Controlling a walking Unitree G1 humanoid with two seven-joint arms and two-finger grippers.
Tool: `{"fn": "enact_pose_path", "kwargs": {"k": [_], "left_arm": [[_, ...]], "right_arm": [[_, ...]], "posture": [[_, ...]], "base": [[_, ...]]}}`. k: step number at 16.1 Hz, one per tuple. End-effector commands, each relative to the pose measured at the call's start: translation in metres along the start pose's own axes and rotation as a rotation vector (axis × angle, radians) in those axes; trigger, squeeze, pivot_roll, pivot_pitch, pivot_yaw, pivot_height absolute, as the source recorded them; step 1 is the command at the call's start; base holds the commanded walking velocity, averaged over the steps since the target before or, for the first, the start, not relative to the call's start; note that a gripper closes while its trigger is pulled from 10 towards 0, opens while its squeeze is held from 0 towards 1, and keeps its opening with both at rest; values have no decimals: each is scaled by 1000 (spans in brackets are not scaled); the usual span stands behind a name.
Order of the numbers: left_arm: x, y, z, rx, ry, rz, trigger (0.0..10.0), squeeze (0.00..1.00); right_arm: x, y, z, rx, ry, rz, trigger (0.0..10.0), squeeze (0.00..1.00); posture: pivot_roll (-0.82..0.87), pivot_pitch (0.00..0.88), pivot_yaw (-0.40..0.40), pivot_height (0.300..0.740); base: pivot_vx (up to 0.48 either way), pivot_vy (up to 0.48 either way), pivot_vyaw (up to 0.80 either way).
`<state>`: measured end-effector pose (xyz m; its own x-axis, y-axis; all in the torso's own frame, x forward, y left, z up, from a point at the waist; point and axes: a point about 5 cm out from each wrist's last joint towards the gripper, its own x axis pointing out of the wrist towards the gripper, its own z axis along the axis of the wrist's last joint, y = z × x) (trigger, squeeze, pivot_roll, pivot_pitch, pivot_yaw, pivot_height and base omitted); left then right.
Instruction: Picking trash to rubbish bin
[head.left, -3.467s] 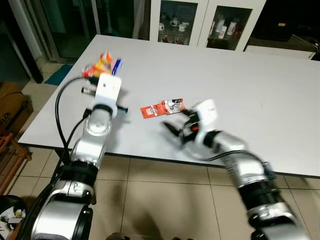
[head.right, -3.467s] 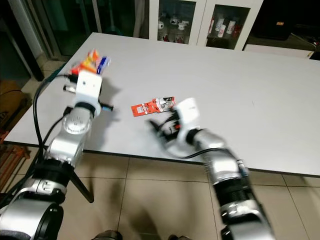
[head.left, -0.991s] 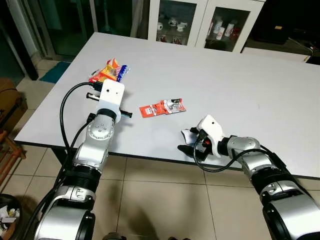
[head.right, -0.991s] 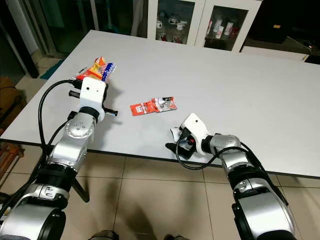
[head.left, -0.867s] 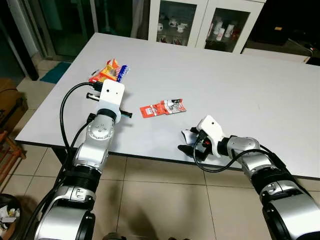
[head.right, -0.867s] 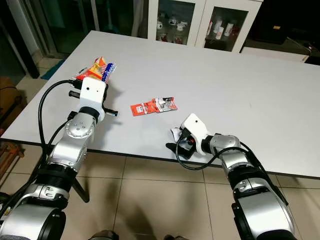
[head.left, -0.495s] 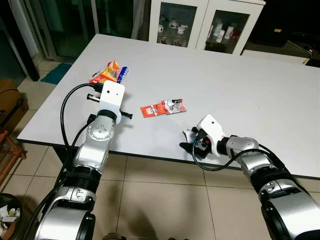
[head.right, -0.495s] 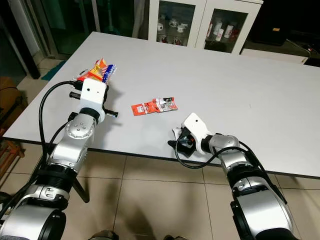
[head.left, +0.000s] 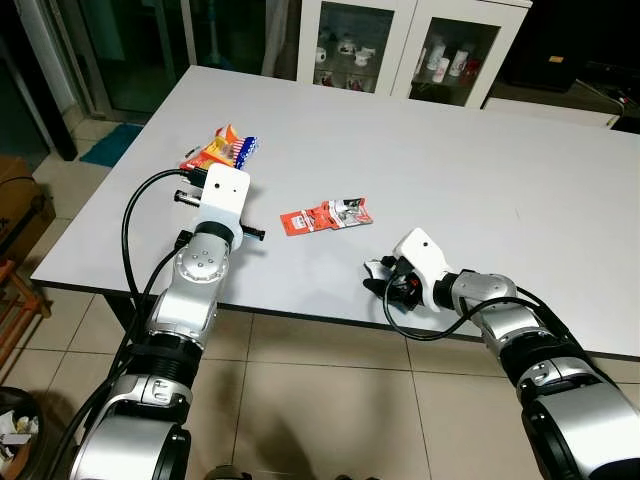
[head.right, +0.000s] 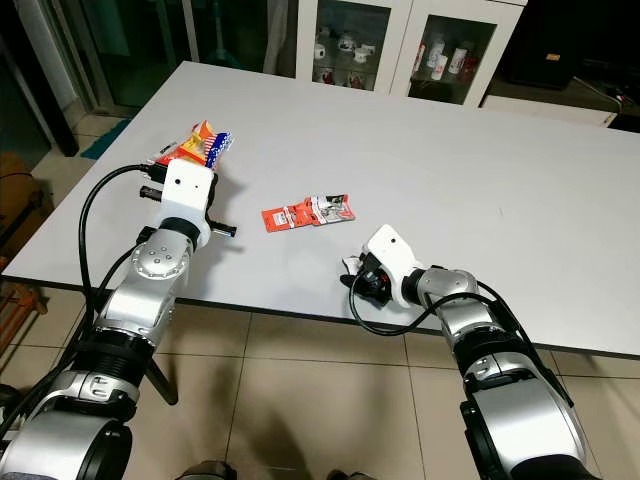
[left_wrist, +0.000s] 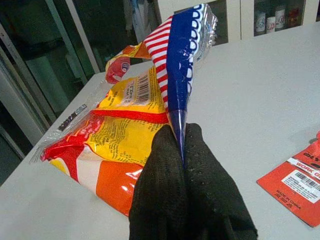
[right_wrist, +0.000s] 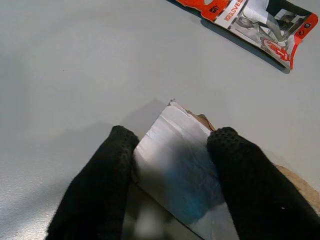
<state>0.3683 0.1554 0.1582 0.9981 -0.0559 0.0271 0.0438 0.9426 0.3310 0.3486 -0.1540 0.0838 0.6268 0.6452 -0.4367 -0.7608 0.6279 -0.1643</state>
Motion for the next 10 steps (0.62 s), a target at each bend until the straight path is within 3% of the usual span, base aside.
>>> {"fn": "enact_pose_path", "kwargs": {"k": [1, 10], "left_arm": [[-1, -6, 3, 4, -13, -19, 10000, 0], [-1, -9, 5, -1, -19, -17, 10000, 0]], "right_arm": [[-2, 0, -10, 10, 57, -9, 0, 0], [-1, -4, 0, 16, 0, -65, 0, 0]], "posture": [[37, 54, -128, 740], [34, 54, -130, 740]], "base": [[0, 0, 0], [0, 0, 0]]}}
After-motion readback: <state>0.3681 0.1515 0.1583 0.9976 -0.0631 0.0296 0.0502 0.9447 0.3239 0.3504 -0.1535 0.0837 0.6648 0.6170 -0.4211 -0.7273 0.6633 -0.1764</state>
